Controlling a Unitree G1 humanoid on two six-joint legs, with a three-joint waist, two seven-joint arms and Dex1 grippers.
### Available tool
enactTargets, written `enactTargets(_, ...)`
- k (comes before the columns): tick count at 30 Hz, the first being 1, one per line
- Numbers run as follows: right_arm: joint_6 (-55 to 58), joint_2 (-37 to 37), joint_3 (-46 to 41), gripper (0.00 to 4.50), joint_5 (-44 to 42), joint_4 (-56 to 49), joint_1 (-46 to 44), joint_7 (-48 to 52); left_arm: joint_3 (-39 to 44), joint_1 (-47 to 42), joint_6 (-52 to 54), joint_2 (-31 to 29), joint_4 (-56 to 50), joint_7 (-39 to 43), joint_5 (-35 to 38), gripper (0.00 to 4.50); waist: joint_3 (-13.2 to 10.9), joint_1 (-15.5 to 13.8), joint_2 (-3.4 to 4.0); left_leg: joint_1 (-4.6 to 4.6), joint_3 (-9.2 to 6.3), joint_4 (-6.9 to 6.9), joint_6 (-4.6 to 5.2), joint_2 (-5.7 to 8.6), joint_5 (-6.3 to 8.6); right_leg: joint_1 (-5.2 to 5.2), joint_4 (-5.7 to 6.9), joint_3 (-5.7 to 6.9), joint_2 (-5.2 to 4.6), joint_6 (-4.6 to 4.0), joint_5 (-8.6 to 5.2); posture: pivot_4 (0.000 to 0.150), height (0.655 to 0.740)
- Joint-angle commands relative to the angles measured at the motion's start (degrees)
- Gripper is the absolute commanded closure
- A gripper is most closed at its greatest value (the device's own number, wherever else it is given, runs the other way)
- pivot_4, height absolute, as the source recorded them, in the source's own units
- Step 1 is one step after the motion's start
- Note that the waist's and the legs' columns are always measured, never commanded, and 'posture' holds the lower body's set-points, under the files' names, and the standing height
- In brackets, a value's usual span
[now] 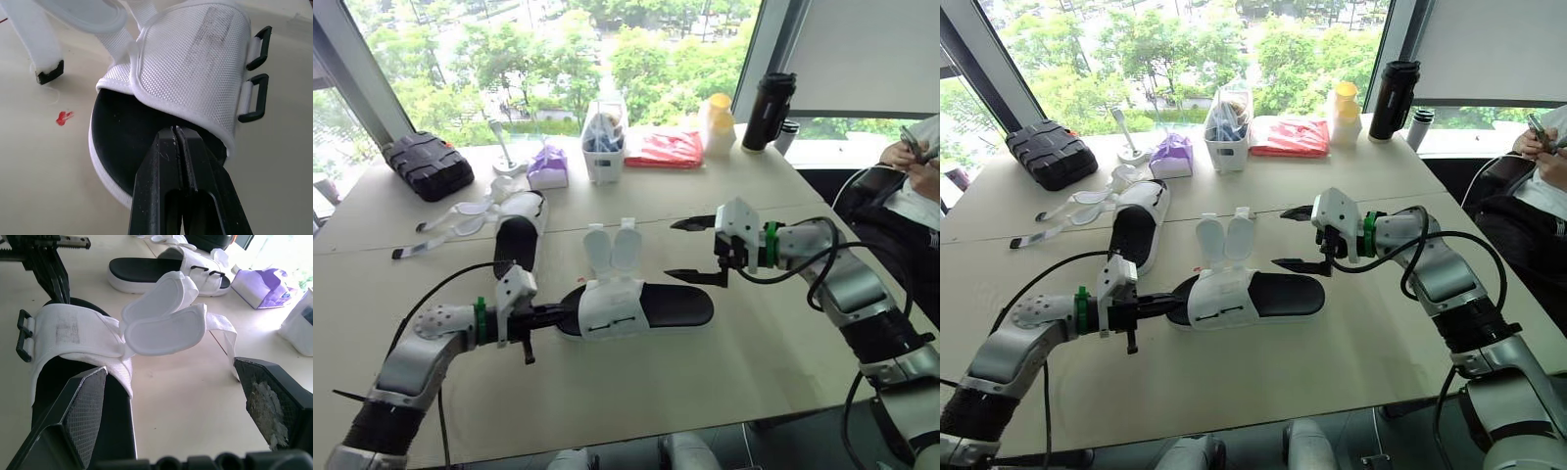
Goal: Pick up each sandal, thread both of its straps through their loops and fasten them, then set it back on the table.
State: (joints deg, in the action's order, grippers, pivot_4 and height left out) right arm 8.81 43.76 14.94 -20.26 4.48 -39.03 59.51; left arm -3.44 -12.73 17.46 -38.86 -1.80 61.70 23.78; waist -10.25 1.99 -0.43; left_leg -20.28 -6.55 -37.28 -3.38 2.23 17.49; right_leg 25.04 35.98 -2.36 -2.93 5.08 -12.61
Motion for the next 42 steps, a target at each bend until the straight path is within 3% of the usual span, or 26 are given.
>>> enactTargets(1,1.03,-0.85,-3.01,0.00,0.97,-1.60,-0.96,-0.27,-2.97,-2.29,-2.37,1.29,3.10,1.86,-3.05,4.44,0.00,0.09,0.00,-0.02,0.00,0.01,0.00,0.00,0.00,0.03,0.01,0.00,0.00,0.00,0.00,0.150,0.7400)
enactTargets(5,3.38,-1.78,-3.58,0.00,2.18,-0.66,-1.77,-0.40,-4.44,-4.30,-2.49,2.93,5.07,2.45,-4.20,4.44,0.00,0.09,0.00,-0.03,0.00,0.01,0.00,0.00,0.00,0.06,0.03,0.00,0.00,0.00,0.00,0.150,0.7400)
enactTargets(11,22.53,-8.41,-6.87,0.00,-2.78,7.12,-7.41,-4.51,-5.06,-6.65,-2.48,5.85,7.59,2.33,-5.45,4.44,0.01,-0.36,0.01,-0.01,-0.01,-0.12,0.00,0.02,0.00,0.00,0.06,-0.01,-0.02,-0.01,0.04,0.150,0.7400)
enactTargets(16,44.97,-17.01,-11.68,0.00,-10.81,18.71,-15.80,-6.63,-5.17,-6.78,-2.26,6.32,7.94,2.54,-5.71,4.44,0.02,-0.91,0.02,-0.03,-0.01,-0.11,0.00,0.01,0.00,0.03,0.07,-0.01,-0.03,-0.05,0.06,0.150,0.7400)
enactTargets(22,53.70,-20.06,-12.32,0.00,-10.97,30.40,-23.04,-5.09,-4.96,-7.14,-2.01,6.39,7.92,2.52,-5.92,4.44,0.02,-1.24,0.03,-0.10,-0.03,-0.10,0.00,0.06,0.00,0.08,0.07,0.01,-0.07,-0.07,0.08,0.150,0.7400)
enactTargets(29,53.15,-26.00,-14.39,0.00,-8.84,46.01,-30.75,-5.51,-4.58,-6.68,-1.40,6.32,6.48,1.93,-5.96,4.44,0.03,-0.90,0.05,-0.07,0.00,-0.06,0.00,0.06,0.00,0.15,0.16,0.00,-0.04,-0.06,0.10,0.150,0.7400)
enactTargets(34,46.20,-29.39,-19.67,0.00,-7.84,58.26,-36.47,-10.25,-4.46,-6.10,-1.07,6.59,5.61,1.44,-6.00,4.44,0.03,-0.80,0.05,-0.12,0.01,-0.07,0.00,0.09,0.00,0.20,0.16,-0.01,-0.06,-0.04,0.15,0.150,0.7400)
enactTargets(42,38.47,-31.25,-24.78,0.00,-5.30,66.16,-40.42,-13.50,-4.50,-5.84,-0.89,6.71,5.17,1.02,-6.02,4.44,0.03,-0.77,0.05,-0.12,0.01,-0.04,0.00,0.08,0.00,0.21,0.16,-0.01,-0.06,-0.04,0.15,0.150,0.7400)
